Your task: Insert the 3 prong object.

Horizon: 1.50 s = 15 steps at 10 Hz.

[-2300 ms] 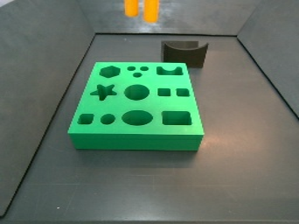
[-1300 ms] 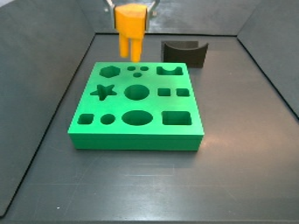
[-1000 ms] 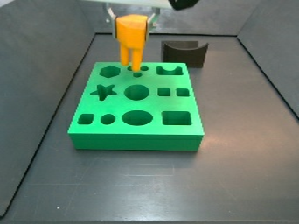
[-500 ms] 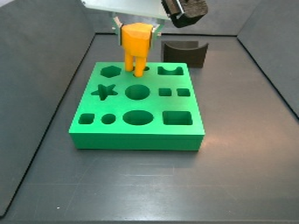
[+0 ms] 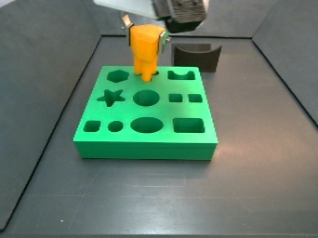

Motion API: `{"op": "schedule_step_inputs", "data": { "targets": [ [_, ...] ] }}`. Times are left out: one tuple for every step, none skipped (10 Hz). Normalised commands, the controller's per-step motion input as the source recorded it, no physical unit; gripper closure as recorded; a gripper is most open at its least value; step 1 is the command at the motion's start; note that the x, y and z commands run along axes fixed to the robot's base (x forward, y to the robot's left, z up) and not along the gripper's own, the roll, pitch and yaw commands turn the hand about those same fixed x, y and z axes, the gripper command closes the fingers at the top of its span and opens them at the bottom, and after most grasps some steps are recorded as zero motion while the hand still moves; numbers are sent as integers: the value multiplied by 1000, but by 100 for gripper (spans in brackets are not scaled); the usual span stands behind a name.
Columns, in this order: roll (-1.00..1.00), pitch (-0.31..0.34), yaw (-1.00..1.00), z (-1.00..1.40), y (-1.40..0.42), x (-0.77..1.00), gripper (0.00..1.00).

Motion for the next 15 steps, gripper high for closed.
{"op": "schedule_step_inputs", "data": {
  "targets": [
    [-31, 0, -1000, -349, 0, 0, 100],
    [-256, -63, -751, -337, 0, 0, 100],
    [-361, -84, -574, -297, 91, 60, 100],
    [-439, -113, -303, -214, 169, 0, 100],
    [-483, -123, -206, -143, 174, 0, 100],
    [-500, -89, -103, -106, 180, 0, 100],
    [-374, 0, -123, -180, 180, 77, 100],
    [0, 11, 0, 0, 0, 9, 100],
    [13, 0, 0, -209, 0, 0, 100],
    [314, 0, 0, -357, -74, 0, 100],
    [500, 19, 0, -226, -171, 0, 100],
    [500, 59, 0, -243, -163, 9, 100],
    [341, 47, 0, -294, -37, 0, 100],
    [136, 19, 143, -374, 0, 0, 100],
    [-89, 0, 234, -329, 111, 0, 100]
  ]
}}
